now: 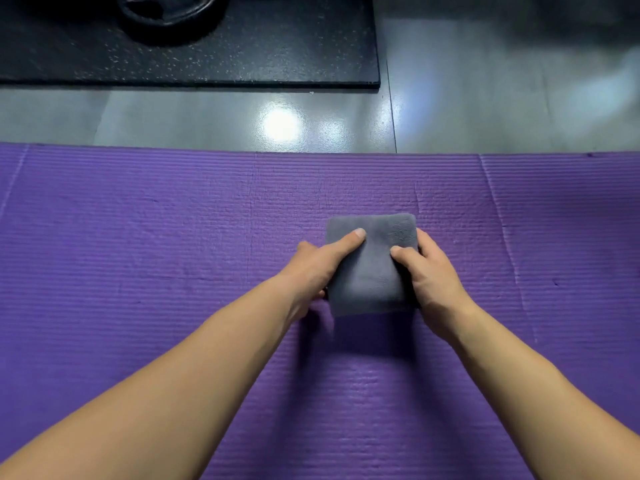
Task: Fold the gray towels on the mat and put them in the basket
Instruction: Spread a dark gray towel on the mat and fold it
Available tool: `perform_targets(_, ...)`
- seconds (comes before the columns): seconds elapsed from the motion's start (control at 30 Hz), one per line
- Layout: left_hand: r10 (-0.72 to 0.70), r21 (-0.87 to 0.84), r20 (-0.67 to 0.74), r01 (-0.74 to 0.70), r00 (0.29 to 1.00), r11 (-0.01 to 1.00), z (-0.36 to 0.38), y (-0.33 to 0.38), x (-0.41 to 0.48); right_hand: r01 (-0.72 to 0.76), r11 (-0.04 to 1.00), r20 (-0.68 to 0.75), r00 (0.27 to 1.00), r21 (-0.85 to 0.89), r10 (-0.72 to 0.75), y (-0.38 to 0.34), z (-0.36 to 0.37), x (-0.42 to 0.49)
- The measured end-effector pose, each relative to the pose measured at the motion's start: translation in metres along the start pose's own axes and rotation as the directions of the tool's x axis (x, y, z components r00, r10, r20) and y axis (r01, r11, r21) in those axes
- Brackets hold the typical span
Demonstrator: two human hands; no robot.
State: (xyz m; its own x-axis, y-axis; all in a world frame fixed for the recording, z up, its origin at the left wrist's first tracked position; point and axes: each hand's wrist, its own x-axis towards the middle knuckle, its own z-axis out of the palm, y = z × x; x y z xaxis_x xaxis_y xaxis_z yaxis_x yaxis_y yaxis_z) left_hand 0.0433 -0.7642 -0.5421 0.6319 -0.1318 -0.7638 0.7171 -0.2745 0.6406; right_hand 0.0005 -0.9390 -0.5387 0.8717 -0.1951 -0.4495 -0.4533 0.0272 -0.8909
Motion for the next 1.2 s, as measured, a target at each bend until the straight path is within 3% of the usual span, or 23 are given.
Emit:
perform_targets(0.17,0.038,-0.171,0.071,-0.025,0.997,0.985,-0.012,-0.008,-0.009,0.077,0.995,-0.024,0.997,-0.060,-0.079,-0.009,0.014,-0.018)
perform_targets(0.33,-0.022,-0.403,-0.101,-0.021,0.995,0.915,-0.029,-0.016,-0.054,0.035,0.997,0.022,0.999,-0.072,-0.033,-0.027,0.044,-0.061)
perform_targets(0.43,-0.030,-0.418,-0.229,-0.070,0.973,0.906,-0.043,-0.011,-0.112,0.012,0.991,0.057,0.998,-0.136,-0.004,-0.050,0.060,-0.099)
perform_targets(0.53,-0.014,-0.414,-0.268,-0.102,0.963,0.905,-0.062,-0.005,-0.161,0.010,0.979,0.081,0.997,-0.202,0.007,-0.084,0.075,-0.137)
perform_targets(0.73,0.036,-0.370,-0.430,-0.212,0.902,0.904,-0.109,0.033,-0.275,0.087,0.938,0.205,0.979,-0.337,-0.017,-0.182,0.109,-0.212)
perform_targets(0.9,-0.025,-0.456,-0.508,-0.244,0.861,0.856,-0.159,0.064,-0.381,0.182,0.909,0.441,0.897,-0.374,0.003,-0.265,0.144,-0.272)
perform_targets(1.2,-0.116,-0.535,-0.609,-0.298,0.785,0.791,-0.268,0.073,-0.540,0.266,0.881,0.580,0.815,-0.391,0.011,-0.361,0.261,-0.369)
